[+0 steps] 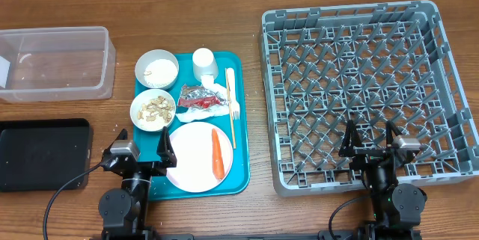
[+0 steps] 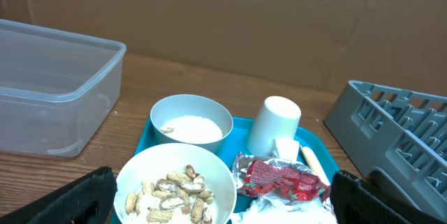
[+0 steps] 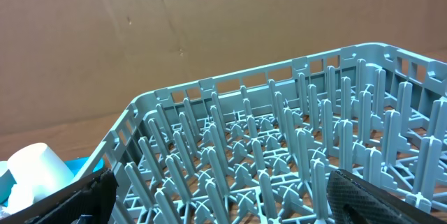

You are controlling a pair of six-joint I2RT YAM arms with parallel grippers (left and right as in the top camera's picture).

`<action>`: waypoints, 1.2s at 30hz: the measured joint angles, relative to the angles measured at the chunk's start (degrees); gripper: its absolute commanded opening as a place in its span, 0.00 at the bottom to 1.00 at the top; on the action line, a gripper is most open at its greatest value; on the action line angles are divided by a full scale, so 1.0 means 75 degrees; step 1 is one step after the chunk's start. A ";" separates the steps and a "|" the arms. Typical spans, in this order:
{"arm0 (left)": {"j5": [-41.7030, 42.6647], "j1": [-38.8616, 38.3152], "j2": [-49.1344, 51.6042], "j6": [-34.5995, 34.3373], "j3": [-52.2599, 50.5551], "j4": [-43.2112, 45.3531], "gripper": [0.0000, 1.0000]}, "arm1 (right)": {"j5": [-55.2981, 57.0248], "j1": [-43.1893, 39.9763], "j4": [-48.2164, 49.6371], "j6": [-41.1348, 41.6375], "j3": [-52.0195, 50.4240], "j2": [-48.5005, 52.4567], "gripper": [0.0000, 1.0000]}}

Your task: Sort waste into correct bins and load items into the dishwasher rack

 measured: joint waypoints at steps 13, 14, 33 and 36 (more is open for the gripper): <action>0.0000 0.0000 0.0000 0.0000 0.0000 0.0000 1.00 | 0.0000 0.0000 0.0000 -0.0003 0.0000 0.0000 1.00; 0.0000 0.0000 0.0000 0.0000 0.0000 0.0009 1.00 | 0.0000 0.0000 0.0000 -0.0003 0.0000 0.0000 1.00; 0.1547 0.0000 0.0353 0.0204 0.1218 -0.0184 1.00 | 0.0000 0.0000 -0.0003 -0.0003 0.0000 0.0000 1.00; 0.1617 0.0000 0.1250 0.0361 0.2299 -0.1052 1.00 | 0.0003 0.0000 -0.0003 -0.0003 0.0000 0.0000 1.00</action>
